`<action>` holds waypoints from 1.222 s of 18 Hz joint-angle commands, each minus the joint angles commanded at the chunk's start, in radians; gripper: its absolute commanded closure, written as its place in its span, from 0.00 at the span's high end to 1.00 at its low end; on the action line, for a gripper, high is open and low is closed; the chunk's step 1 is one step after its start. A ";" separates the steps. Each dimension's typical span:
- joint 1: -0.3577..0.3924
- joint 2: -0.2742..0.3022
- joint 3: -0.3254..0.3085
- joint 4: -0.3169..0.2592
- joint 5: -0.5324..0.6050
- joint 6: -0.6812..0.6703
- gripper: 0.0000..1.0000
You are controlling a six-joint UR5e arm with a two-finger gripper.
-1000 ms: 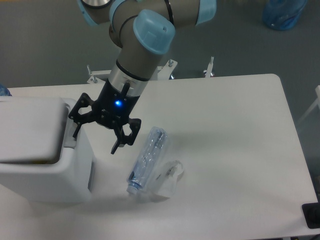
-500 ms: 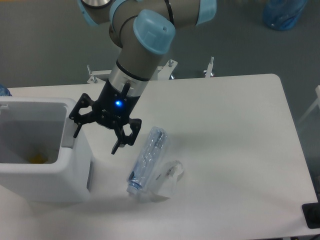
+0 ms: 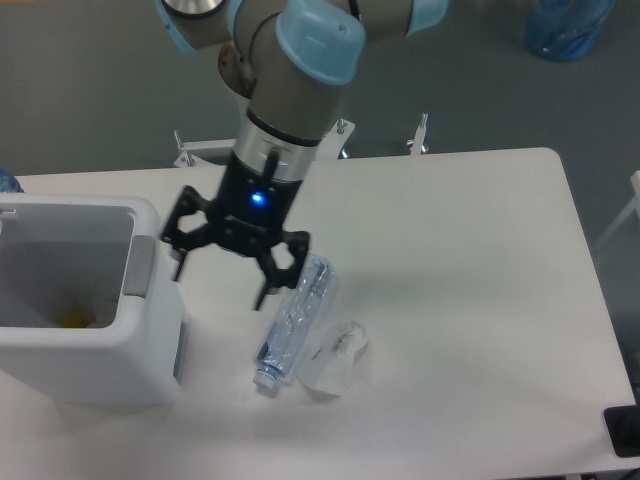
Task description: Open the trash can
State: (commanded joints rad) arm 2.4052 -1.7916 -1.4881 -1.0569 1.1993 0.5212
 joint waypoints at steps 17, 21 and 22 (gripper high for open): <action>0.179 -0.236 0.163 0.020 0.186 0.548 1.00; 0.184 -0.282 0.167 0.006 0.252 0.648 1.00; 0.186 -0.279 0.158 0.003 0.269 0.652 1.00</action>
State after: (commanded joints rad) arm 2.5909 -2.0709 -1.3299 -1.0538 1.4678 1.1734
